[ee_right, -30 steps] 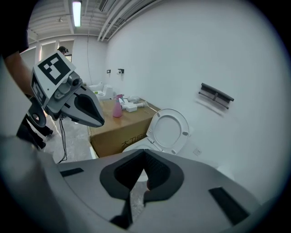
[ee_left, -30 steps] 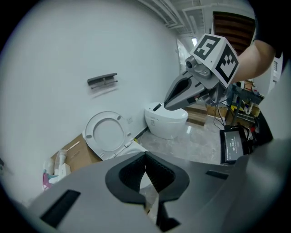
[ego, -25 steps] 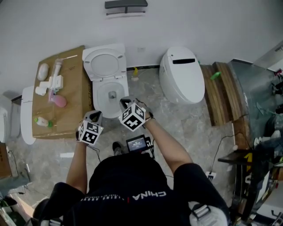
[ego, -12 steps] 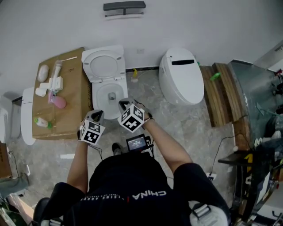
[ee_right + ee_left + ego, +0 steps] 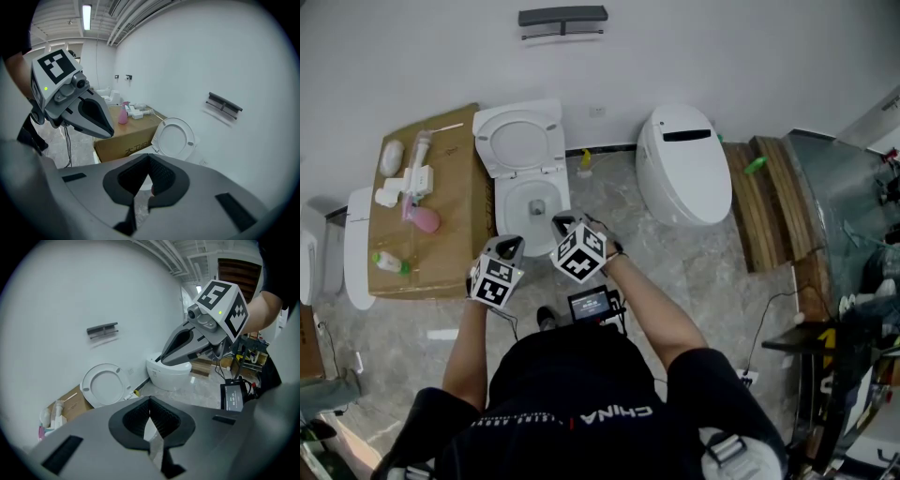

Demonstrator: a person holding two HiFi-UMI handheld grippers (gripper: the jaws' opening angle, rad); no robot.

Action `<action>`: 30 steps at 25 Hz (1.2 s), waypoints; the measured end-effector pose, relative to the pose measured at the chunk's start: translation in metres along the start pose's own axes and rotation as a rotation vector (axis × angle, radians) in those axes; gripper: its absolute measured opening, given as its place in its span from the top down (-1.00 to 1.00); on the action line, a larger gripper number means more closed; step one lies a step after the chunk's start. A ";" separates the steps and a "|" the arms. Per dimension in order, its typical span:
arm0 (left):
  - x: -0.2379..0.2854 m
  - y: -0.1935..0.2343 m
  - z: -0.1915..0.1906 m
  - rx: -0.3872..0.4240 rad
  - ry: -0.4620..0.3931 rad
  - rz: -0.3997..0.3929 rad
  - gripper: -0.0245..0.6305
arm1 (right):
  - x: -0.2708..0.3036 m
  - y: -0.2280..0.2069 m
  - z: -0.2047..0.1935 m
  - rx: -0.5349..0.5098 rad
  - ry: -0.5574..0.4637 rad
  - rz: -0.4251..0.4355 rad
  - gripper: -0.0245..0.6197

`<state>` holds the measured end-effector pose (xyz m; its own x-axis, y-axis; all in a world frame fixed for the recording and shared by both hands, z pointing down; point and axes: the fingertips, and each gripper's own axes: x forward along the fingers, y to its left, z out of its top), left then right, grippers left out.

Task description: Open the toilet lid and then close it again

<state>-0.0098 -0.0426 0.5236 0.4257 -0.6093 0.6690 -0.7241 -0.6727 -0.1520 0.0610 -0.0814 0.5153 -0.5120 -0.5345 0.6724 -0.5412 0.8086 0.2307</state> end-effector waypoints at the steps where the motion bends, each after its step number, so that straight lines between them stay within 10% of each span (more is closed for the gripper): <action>1: 0.001 0.000 0.000 0.002 0.002 0.000 0.89 | -0.001 -0.001 0.000 0.003 -0.001 0.001 0.88; 30: 0.036 0.004 0.012 -0.046 0.074 0.150 0.89 | 0.009 -0.047 -0.038 -0.035 -0.013 0.120 0.88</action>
<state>0.0090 -0.0722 0.5385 0.2715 -0.6675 0.6933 -0.8013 -0.5558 -0.2213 0.1072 -0.1150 0.5376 -0.5808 -0.4360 0.6875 -0.4514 0.8752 0.1737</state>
